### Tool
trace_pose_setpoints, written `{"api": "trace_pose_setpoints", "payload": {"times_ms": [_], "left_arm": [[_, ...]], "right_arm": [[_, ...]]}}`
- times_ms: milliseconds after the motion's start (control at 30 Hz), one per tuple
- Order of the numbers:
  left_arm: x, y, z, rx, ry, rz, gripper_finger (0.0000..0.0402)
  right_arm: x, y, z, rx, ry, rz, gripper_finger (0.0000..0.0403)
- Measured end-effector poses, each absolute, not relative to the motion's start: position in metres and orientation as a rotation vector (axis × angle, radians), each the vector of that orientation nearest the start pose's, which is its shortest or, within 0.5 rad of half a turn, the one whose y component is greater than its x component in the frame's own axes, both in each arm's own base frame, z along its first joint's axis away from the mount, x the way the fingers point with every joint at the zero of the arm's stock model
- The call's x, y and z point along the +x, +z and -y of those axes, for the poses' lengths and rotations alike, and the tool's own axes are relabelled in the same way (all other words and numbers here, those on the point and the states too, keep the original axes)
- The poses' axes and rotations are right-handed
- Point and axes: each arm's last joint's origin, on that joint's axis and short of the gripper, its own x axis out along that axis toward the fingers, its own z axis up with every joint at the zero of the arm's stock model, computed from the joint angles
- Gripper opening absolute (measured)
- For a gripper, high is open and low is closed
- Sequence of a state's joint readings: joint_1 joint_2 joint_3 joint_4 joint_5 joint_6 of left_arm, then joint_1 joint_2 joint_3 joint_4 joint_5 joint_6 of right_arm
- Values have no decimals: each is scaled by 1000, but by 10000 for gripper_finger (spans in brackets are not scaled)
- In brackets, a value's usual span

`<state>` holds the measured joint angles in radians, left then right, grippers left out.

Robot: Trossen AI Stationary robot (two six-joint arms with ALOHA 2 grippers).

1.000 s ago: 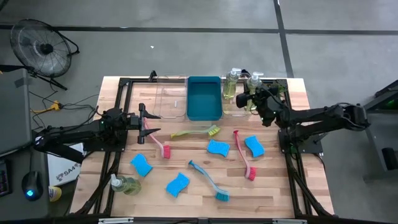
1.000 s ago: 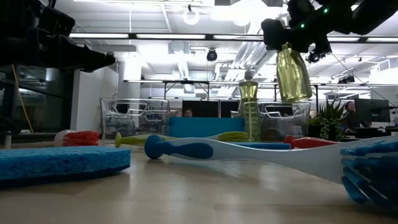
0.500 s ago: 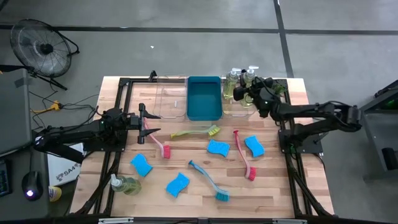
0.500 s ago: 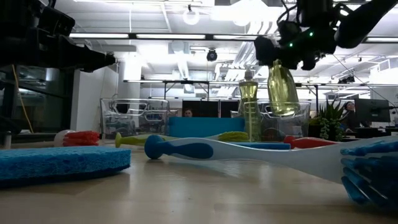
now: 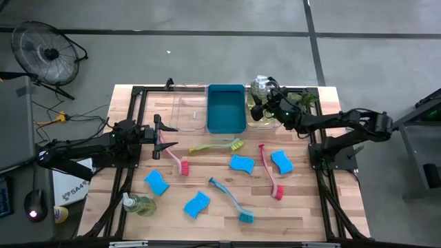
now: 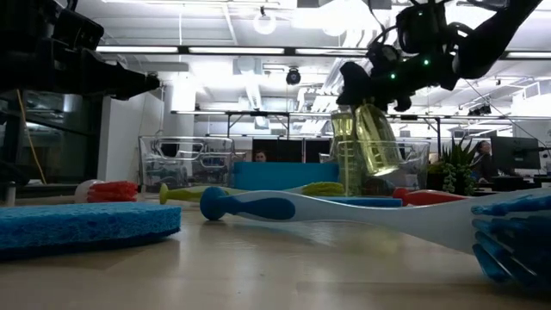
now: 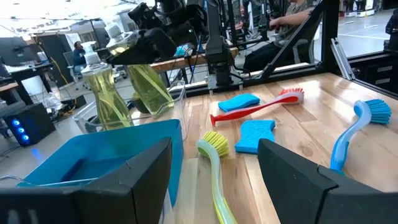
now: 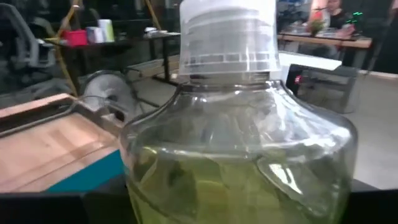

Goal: Pick & Place Kitchen Sink Supplies
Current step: Put the green dish soap into the right transparent bin

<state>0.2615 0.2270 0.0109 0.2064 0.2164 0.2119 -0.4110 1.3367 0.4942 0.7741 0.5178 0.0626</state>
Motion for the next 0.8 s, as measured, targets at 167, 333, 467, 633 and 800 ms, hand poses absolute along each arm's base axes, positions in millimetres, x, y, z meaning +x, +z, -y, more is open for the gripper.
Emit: {"api": "trace_pose_setpoints", "payload": {"times_ms": [167,333,467,633,800], "left_arm": [[109,168,-23,210,44,-14,234],[109,168,-23,210,44,-14,234],[109,168,-23,209,44,-14,234],[109,168,-23,209,44,-15,234],[109,168,-23,209,44,-15,234]], "right_arm": [[225,207,117,60,-1022,19,220],[218,197,114,69,-1030,16,220],[212,192,112,67,-1074,40,220],[206,190,114,67,-1135,50,220],[202,189,120,66,-1192,49,220]]}}
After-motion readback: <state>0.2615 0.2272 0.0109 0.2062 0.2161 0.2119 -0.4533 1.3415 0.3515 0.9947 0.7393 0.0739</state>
